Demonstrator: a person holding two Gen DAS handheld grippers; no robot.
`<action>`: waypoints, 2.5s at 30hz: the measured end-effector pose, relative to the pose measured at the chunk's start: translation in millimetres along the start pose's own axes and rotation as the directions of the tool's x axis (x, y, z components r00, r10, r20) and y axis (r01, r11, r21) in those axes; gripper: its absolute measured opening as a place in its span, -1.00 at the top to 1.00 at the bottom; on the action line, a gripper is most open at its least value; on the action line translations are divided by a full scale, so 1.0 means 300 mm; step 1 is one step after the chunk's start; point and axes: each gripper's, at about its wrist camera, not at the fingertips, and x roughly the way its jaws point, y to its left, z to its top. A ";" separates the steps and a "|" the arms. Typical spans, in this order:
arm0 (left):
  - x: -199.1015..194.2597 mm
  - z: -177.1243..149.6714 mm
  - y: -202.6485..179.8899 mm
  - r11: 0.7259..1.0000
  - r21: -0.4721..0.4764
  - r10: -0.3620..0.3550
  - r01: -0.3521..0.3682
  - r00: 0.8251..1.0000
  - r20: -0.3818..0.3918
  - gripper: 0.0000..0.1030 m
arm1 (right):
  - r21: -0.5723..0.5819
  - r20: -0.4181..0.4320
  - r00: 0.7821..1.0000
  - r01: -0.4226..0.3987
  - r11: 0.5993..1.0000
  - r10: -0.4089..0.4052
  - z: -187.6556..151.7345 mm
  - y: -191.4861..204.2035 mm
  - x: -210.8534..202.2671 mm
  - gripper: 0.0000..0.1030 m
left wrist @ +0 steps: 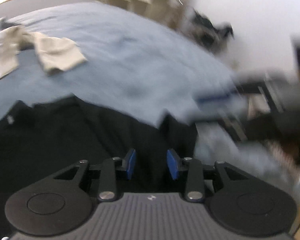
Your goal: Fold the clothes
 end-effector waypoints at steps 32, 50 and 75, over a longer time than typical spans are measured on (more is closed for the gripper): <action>-0.002 0.306 -0.057 0.994 0.033 0.107 -0.107 0.994 0.001 0.96 | 0.423 0.013 0.996 0.076 0.903 -0.090 -0.279 -0.073 -0.218 0.97; 0.588 0.714 -0.019 0.999 0.018 -0.041 0.045 0.983 -0.182 -0.11 | 0.934 0.094 0.993 -0.065 0.351 -0.068 -0.503 -0.432 -0.062 0.88; 0.637 0.729 0.124 0.786 -0.613 -0.385 0.078 0.838 -0.386 -0.45 | 0.782 0.050 0.998 -0.053 0.621 0.022 -0.304 -0.461 0.142 0.54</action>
